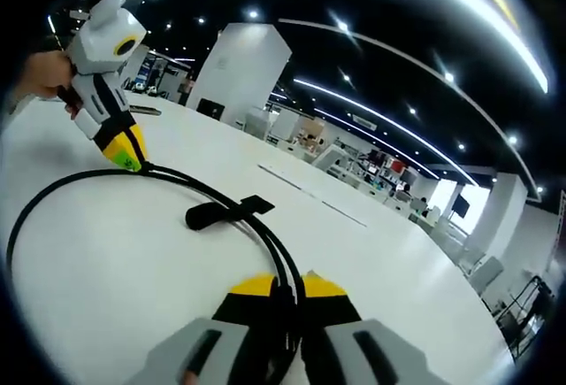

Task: Find the charging cable on the desk, coil it up and secure with Velcro.

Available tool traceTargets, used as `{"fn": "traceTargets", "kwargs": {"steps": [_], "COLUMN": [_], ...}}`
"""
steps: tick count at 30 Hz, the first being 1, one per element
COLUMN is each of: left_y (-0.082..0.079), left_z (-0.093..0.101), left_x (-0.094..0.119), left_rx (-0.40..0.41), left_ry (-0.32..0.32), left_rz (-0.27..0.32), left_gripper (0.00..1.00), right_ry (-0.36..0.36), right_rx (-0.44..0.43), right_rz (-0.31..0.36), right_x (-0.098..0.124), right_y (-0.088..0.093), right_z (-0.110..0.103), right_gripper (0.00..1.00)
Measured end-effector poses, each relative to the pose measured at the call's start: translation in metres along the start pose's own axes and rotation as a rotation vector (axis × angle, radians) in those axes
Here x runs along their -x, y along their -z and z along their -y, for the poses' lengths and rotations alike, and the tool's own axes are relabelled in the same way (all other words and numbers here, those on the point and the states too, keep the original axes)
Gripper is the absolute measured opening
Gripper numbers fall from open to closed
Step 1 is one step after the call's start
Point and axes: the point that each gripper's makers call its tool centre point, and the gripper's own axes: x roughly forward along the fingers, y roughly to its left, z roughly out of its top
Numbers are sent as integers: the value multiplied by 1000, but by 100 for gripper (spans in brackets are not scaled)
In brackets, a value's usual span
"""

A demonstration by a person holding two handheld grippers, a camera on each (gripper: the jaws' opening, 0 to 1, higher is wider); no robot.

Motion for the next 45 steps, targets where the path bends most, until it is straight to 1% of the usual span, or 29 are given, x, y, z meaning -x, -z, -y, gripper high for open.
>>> {"fn": "traceTargets", "kwargs": {"steps": [2, 9, 12, 13, 16, 19, 20, 24, 26, 27, 30, 33, 36, 39, 43, 45], "left_y": [-1, -2, -2, -2, -2, -2, -3, -3, -2, -3, -3, -4, -4, -4, -4, -4], "left_z": [1, 0, 0, 0, 1, 2, 2, 2, 2, 2, 3, 2, 2, 2, 2, 2], "left_x": [-1, -1, -2, -2, -2, -2, -2, -2, -2, -2, -3, -5, -5, -5, -5, -6], "left_rx": [-35, -38, -54, -64, -79, -95, -120, -147, -158, -162, -186, -186, -189, -189, -181, -169], "left_ry": [-5, -1, -1, -2, -4, -8, -9, -4, -1, 0, 2, 9, 16, 24, 32, 34], "left_rz": [1, 11, 8, 12, 14, 12, 9, 4, 2, 1, 5, 14, 20, 28, 39, 54], "left_gripper": [6, 6, 6, 6, 6, 6, 6, 6, 6, 6, 6, 6, 6, 6, 6, 6], "right_ry": [1, -3, -9, -15, -16, -16, -20, -29, -23, -13, -3, -3, -3, 9, 16, 18], "right_rx": [9, 13, 1, -23, -24, -24, -23, -8, -18, -27, -39, -45, -50, -66, -64, -60], "right_rz": [1, 10, 18, 26, 27, 34, 36, 44, 64, 87, 117, 143, 152, 151, 147, 145], "right_x": [0, -1, -2, -1, -1, -1, -1, -2, 0, 2, 5, 6, 5, 5, 5, 5], "right_y": [0, -2, -2, -2, -2, -4, -4, -7, -11, -15, -21, -26, -27, -26, -25, -24], "right_z": [0, 0, 0, 0, 0, -1, -2, -5, -3, -1, 3, 2, 3, 7, 8, 8], "right_gripper": [11, 13, 14, 15, 19, 20, 20, 20, 20, 20, 20, 20, 20, 20, 20, 20]}}
